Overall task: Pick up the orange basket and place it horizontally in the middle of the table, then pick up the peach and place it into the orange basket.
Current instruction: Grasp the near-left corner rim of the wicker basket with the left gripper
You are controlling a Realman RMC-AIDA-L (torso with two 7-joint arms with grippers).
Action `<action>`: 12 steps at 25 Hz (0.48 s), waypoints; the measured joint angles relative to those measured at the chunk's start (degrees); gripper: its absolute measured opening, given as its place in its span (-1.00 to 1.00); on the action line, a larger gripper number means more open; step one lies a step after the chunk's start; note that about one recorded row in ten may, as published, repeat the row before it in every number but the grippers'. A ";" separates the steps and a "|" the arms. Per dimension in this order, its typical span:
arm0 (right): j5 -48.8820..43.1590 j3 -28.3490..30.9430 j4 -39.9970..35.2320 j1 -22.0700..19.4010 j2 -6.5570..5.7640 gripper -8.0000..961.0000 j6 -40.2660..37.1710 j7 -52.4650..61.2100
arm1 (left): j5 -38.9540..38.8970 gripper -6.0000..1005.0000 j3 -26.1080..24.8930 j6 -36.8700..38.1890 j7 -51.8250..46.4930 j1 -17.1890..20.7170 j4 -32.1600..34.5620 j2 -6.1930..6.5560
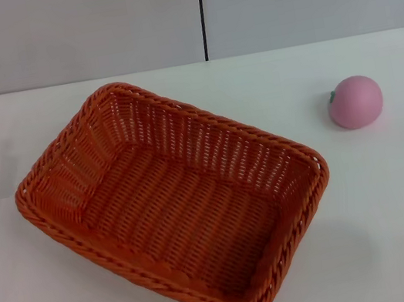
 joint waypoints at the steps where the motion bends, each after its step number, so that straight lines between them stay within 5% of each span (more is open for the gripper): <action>1: 0.00 -0.05 0.02 0.00 0.00 0.30 0.00 0.00 | 1.20 0.49 1.25 0.20 -2.43 -0.41 2.69 0.09; 3: -0.07 -0.21 0.06 0.00 0.00 0.30 -0.02 0.00 | 2.25 0.49 2.58 0.26 -4.93 -0.76 5.24 0.11; 4: -0.17 -0.26 0.07 -0.06 0.00 0.30 -0.13 0.00 | 4.99 0.49 7.87 -0.27 -16.14 -2.03 15.08 0.50; 7: -0.31 -0.31 0.06 -0.41 0.00 0.30 -0.39 0.25 | 6.38 0.49 11.27 -0.95 -22.63 -2.60 21.19 0.70; 10: -0.31 -0.33 -0.10 -0.60 0.00 0.30 -0.20 1.30 | 8.35 0.49 22.04 -3.53 -40.23 -3.14 38.67 0.55; 12: -0.32 -0.35 -0.19 -0.66 0.00 0.30 -0.10 1.83 | 8.40 0.49 23.49 -3.97 -42.11 -3.12 41.02 0.46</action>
